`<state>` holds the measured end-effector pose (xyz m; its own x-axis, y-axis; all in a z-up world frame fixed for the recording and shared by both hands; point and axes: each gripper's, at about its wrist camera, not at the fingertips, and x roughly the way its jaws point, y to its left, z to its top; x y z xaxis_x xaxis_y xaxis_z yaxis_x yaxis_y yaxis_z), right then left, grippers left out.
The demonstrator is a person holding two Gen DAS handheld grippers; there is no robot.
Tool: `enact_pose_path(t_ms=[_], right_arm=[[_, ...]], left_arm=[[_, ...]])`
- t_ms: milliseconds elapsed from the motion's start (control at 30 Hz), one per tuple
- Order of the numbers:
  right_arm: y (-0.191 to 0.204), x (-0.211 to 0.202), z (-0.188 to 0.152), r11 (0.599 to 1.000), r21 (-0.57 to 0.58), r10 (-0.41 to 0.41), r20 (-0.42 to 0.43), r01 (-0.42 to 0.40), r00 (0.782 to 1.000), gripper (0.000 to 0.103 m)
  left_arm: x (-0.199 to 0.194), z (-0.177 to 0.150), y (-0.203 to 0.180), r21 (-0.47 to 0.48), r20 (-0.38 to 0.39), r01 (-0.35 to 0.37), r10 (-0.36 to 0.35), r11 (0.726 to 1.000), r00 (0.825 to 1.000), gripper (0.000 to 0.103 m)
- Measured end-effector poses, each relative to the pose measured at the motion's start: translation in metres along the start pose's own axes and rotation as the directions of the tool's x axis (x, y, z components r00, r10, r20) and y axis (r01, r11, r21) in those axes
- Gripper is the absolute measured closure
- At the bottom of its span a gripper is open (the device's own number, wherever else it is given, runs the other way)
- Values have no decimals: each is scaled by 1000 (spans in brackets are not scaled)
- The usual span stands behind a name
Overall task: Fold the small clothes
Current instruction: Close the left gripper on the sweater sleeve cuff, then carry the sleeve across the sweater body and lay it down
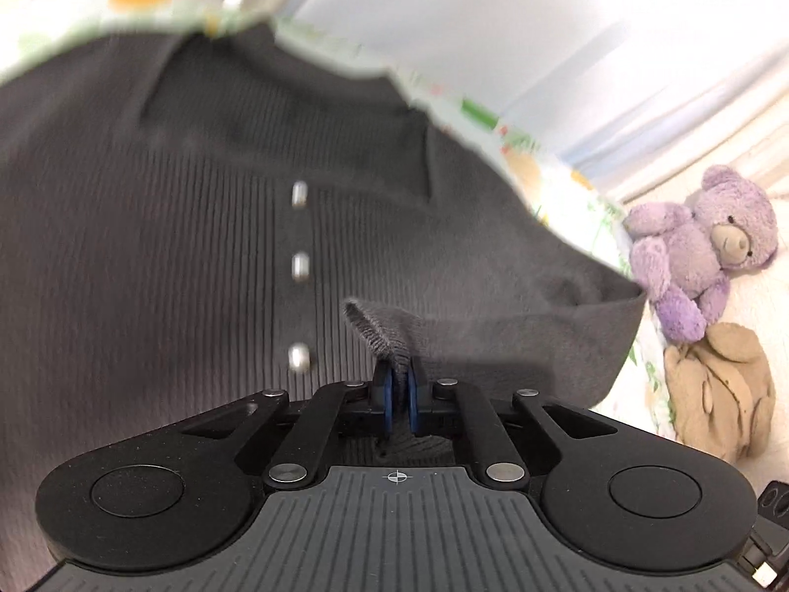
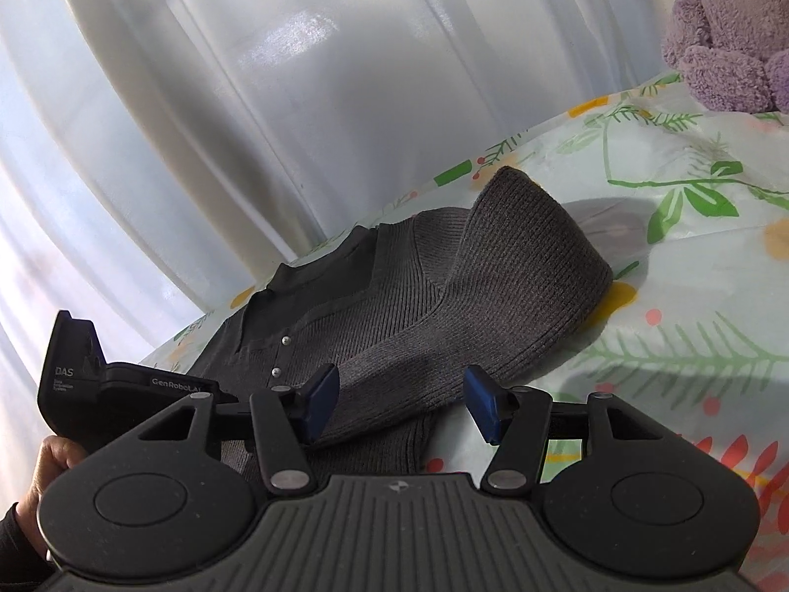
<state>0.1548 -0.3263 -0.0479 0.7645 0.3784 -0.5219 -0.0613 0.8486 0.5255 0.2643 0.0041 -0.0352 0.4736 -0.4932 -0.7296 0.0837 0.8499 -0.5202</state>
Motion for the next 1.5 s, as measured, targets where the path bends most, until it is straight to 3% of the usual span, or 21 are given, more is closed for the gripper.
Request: enact_pose_path(t_ms=[100,167,233,300,400,700,800,1033,1167,1300,1433,1467,1500], right_arm=[[2,2,4,1000,-11,-18,0,18,1000,46],[3,6,8,999,-28,-42,-6,42,999,46],[4,13,12,997,-41,-63,-10,63,998,46],[4,21,16,996,-49,-75,-16,75,997,46],[4,36,21,994,-56,-93,-38,91,995,46],[1,89,48,986,-57,-163,-88,158,983,48],[3,106,55,981,-80,-186,-95,179,978,48],[14,137,63,986,-112,-137,-131,122,982,48],[27,152,64,973,-182,-167,-134,141,977,46],[20,157,72,986,-114,-138,-140,122,981,46],[13,164,77,987,-106,-139,-145,124,980,45],[12,168,77,986,-112,-142,-156,126,978,46],[13,174,76,984,-124,-152,-170,131,974,54]], left_arm=[[-33,20,5,59,128,-84,76,995,989,96],[-49,33,16,71,198,-186,169,980,966,96],[-59,41,30,77,240,-279,254,957,937,96],[-63,47,49,49,238,-321,301,946,924,96],[-64,50,72,-5,213,-326,320,945,923,96],[-60,54,85,-4,228,-361,352,932,908,95],[-63,58,88,-8,249,-389,379,921,891,95],[-69,69,113,-92,276,-443,450,892,849,95],[-67,71,124,-107,271,-454,465,884,843,95],[-67,73,131,-111,279,-468,479,877,832,95],[-65,75,134,-121,278,-453,468,883,839,95],[-64,75,134,-119,279,-456,471,882,837,95],[-63,75,133,-115,280,-456,469,883,837,95]])
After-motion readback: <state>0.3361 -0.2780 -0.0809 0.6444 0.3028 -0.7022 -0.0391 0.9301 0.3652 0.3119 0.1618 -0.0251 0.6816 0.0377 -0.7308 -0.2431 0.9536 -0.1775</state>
